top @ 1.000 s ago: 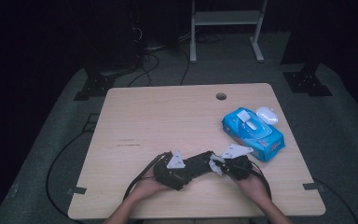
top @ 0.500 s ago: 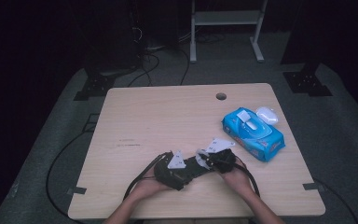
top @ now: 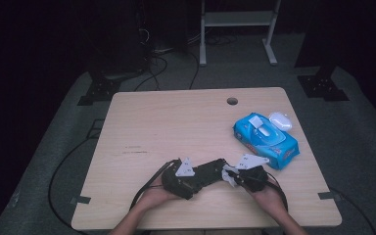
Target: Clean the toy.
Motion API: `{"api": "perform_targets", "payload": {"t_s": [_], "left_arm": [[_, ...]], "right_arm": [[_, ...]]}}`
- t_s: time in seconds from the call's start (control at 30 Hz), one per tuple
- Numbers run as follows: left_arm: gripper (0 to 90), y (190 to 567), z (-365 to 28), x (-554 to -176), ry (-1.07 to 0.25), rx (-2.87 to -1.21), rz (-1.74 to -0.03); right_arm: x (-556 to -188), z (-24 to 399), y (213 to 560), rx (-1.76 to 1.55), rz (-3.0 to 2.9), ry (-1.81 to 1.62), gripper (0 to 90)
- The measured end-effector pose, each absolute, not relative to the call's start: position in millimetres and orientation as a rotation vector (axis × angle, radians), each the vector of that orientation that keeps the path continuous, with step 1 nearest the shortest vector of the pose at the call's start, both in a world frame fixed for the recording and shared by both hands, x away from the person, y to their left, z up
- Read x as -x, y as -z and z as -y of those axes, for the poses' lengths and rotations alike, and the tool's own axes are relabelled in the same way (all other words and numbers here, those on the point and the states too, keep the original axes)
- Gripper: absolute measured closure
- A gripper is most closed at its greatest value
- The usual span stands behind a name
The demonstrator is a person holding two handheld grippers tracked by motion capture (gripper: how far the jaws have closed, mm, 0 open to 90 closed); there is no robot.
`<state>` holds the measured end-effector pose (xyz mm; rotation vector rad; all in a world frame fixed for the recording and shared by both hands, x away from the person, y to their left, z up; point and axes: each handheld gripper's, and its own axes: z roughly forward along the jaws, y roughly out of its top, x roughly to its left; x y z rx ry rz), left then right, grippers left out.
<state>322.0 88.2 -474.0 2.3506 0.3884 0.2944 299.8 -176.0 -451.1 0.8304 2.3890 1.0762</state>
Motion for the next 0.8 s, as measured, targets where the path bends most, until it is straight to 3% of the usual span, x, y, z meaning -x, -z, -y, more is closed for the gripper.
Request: {"api": "perform_targets", "payload": {"t_s": [0.43,0.8], "left_arm": [[23.6,473,-89,-322,-0.309,-2.357,-0.383],[23.7,473,-88,-321,-0.289,-2.357,-0.379]], "right_arm": [[-341,157,450,-0.92,-2.329,-1.133,83.5],[-314,178,452,-0.934,-2.341,-1.115,83.6]]}}
